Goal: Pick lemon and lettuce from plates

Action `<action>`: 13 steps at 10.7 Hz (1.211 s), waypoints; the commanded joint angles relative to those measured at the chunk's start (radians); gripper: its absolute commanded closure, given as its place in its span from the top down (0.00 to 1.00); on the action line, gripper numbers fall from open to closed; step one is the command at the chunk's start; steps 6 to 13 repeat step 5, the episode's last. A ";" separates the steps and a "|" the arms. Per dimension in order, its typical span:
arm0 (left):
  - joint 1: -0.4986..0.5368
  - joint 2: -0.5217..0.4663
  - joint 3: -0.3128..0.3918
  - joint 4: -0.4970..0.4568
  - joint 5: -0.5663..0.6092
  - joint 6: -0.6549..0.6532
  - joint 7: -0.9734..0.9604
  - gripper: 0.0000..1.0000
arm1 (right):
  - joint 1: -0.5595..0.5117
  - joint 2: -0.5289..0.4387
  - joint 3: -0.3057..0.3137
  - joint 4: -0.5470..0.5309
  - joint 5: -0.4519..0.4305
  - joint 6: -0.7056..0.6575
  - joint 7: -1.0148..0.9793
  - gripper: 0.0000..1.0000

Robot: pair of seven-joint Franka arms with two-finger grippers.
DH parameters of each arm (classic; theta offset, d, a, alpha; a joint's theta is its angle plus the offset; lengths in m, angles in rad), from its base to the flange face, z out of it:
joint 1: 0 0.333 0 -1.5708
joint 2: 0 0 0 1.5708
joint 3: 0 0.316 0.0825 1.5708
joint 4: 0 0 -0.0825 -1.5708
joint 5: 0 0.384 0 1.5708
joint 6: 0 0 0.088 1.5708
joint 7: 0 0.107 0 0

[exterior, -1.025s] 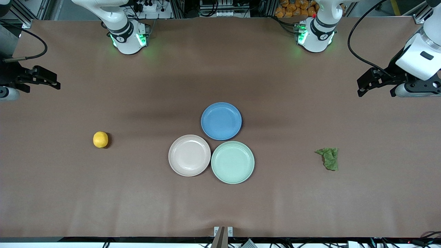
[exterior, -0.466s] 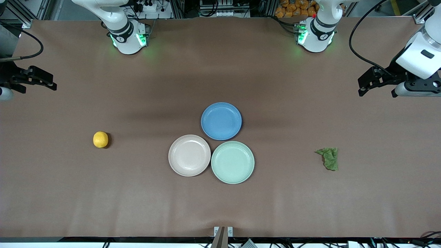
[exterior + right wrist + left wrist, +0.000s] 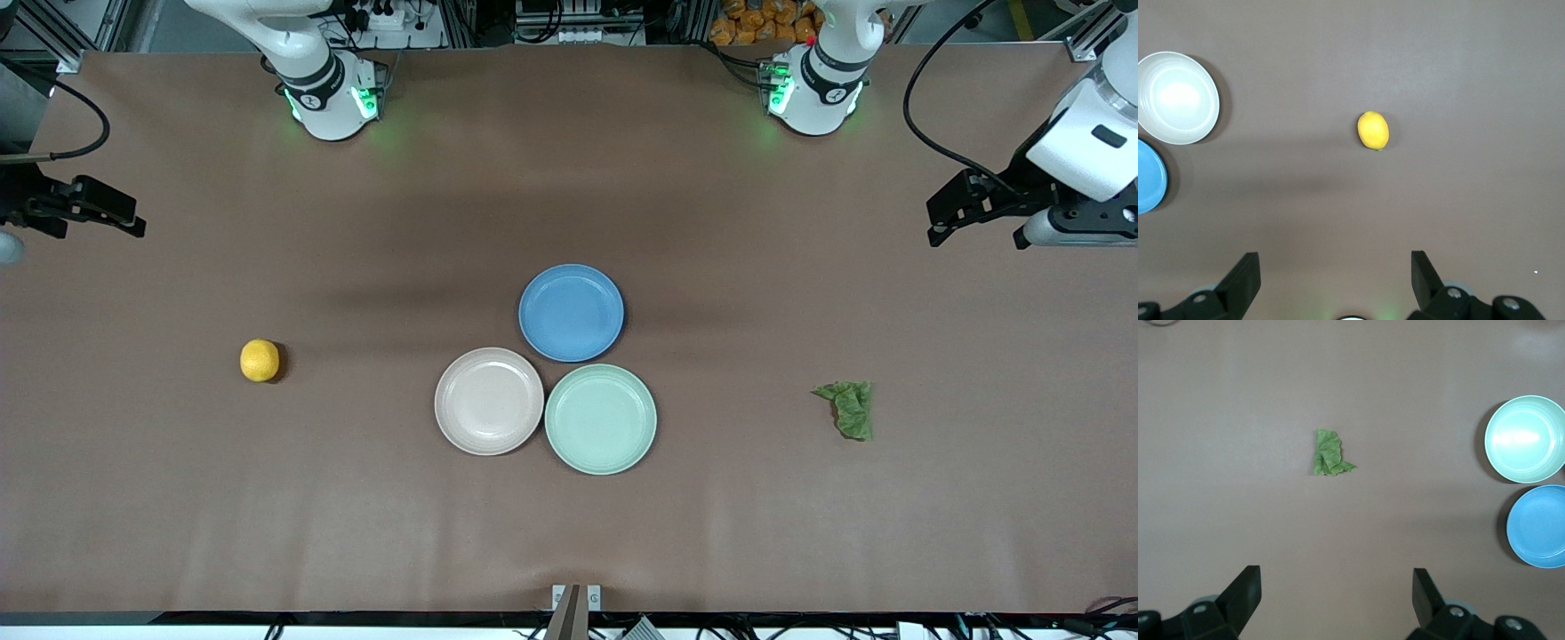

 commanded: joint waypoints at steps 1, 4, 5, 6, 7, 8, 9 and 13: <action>0.008 -0.007 0.013 0.011 -0.022 -0.023 0.026 1.00 | -0.020 0.002 0.006 0.007 0.002 0.006 0.027 1.00; 0.008 -0.007 0.013 0.011 -0.025 -0.023 0.028 1.00 | -0.029 0.004 0.007 0.007 0.005 0.005 0.028 1.00; 0.008 -0.005 0.013 0.011 -0.025 -0.021 0.028 1.00 | -0.029 0.004 0.007 0.007 0.005 0.000 0.028 1.00; 0.008 -0.005 0.013 0.011 -0.025 -0.021 0.028 1.00 | -0.029 0.004 0.007 0.007 0.005 0.000 0.028 1.00; 0.008 -0.005 0.013 0.011 -0.025 -0.021 0.028 1.00 | -0.029 0.004 0.007 0.007 0.005 0.000 0.028 1.00; 0.008 -0.005 0.013 0.011 -0.025 -0.021 0.028 1.00 | -0.029 0.004 0.007 0.007 0.005 0.000 0.028 1.00; 0.008 -0.005 0.013 0.011 -0.025 -0.021 0.028 1.00 | -0.029 0.004 0.007 0.007 0.005 0.000 0.028 1.00; 0.008 -0.005 0.013 0.011 -0.025 -0.021 0.028 1.00 | -0.029 0.004 0.007 0.007 0.005 0.000 0.028 1.00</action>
